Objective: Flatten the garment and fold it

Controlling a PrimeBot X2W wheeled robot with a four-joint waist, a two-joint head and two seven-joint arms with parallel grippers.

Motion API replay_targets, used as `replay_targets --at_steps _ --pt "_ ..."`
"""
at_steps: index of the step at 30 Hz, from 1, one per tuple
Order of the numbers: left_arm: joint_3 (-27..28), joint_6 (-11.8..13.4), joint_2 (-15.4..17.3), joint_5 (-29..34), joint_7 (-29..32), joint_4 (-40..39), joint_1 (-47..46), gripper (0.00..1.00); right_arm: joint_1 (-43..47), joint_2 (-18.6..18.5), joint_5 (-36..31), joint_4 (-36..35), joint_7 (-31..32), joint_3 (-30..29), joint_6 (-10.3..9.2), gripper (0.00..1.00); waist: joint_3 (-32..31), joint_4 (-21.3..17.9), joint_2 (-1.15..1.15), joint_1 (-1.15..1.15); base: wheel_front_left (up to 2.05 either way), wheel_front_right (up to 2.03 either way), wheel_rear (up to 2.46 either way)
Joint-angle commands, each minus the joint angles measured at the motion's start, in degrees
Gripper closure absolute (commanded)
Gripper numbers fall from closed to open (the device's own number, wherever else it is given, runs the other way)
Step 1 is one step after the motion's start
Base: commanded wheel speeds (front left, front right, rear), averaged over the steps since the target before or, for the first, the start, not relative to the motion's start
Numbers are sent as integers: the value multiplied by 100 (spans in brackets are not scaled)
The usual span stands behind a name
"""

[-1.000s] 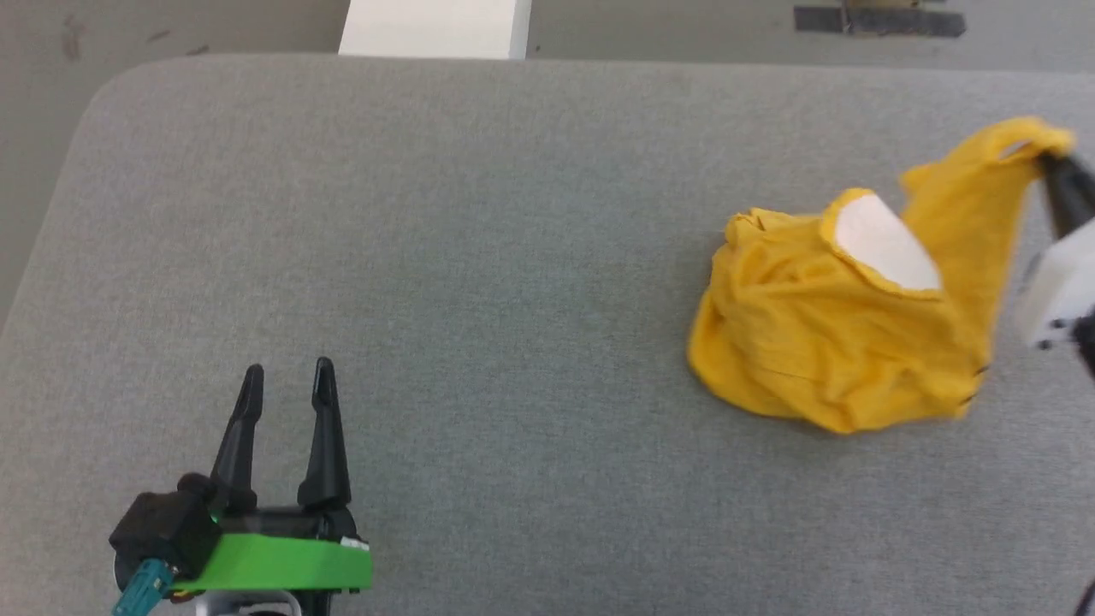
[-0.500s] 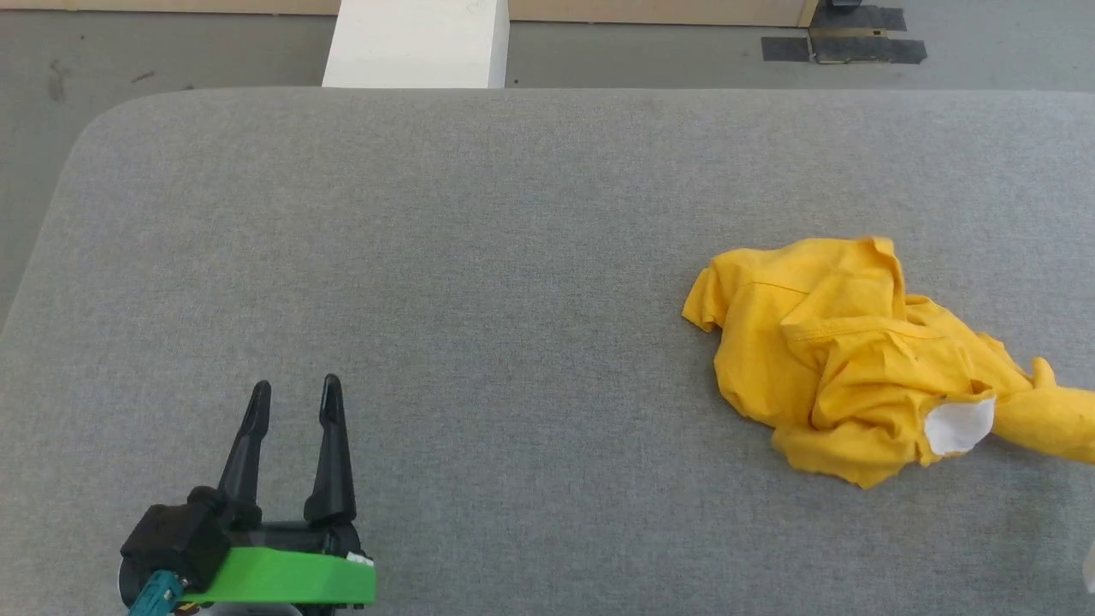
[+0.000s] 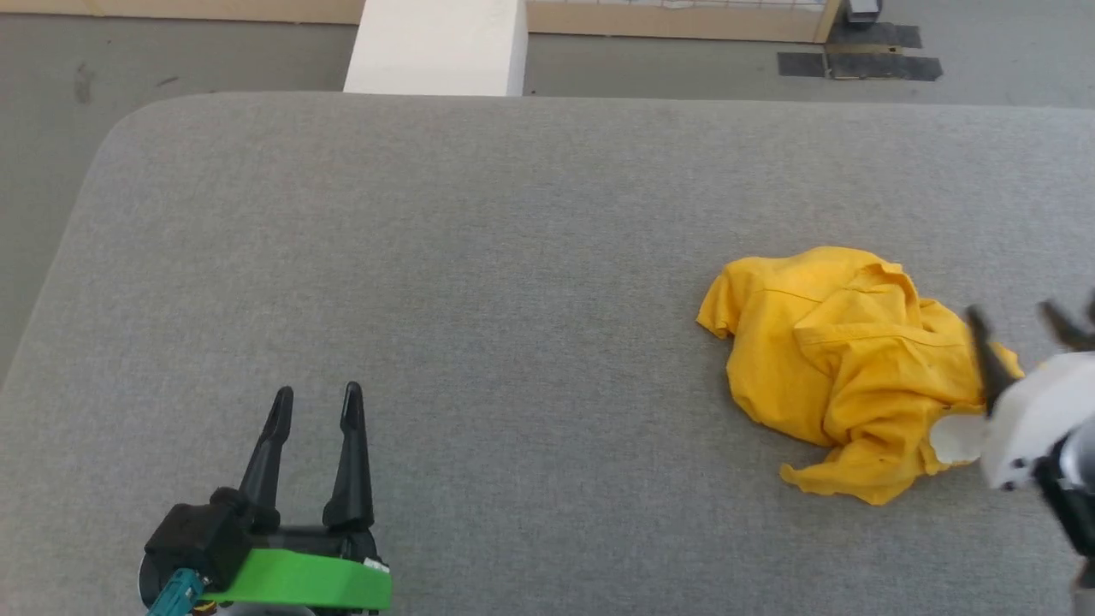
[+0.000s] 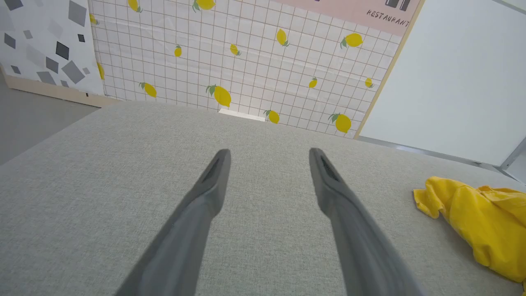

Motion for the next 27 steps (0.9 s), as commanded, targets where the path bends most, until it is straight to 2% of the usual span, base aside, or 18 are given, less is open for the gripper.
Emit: replay_targets --at_steps 1,4,9,10,11,12,16,22,27 --pt "-9 -8 22 -37 0 11 -4 0 -20 21 85 -14 245 130 -9 0 42 86 0 0 0 0 0" --pt "7 -5 18 -64 -9 34 -15 0 107 -20 189 -89 747 440 -9 0 84 182 0 0 0 0 0" --pt "22 -17 17 -81 -20 58 -50 0 312 -157 103 143 893 698 -9 0 165 303 0 0 0 0 0" --pt "26 -17 16 -83 -22 60 -71 0 344 -141 106 245 895 726 -9 5 178 332 0 0 0 0 0" --pt "32 -16 15 -86 -23 61 -88 0 355 -121 96 316 887 733 -9 78 184 351 0 0 0 0 0" --pt "40 -17 14 -92 -25 62 -106 0 352 -133 75 374 872 781 -9 100 187 372 0 0 0 0 0" --pt "88 -5 13 -96 -30 70 -120 0 162 -134 98 303 697 814 -9 100 163 372 0 0 0 0 0" --pt "86 3 -1 -108 -34 119 -94 0 -464 -292 121 -213 455 972 -9 100 25 353 0 0 0 0 0" --pt "57 16 -16 -111 -36 137 -92 0 -924 -117 330 -656 335 1910 -9 100 -13 359 0 0 0 0 0"
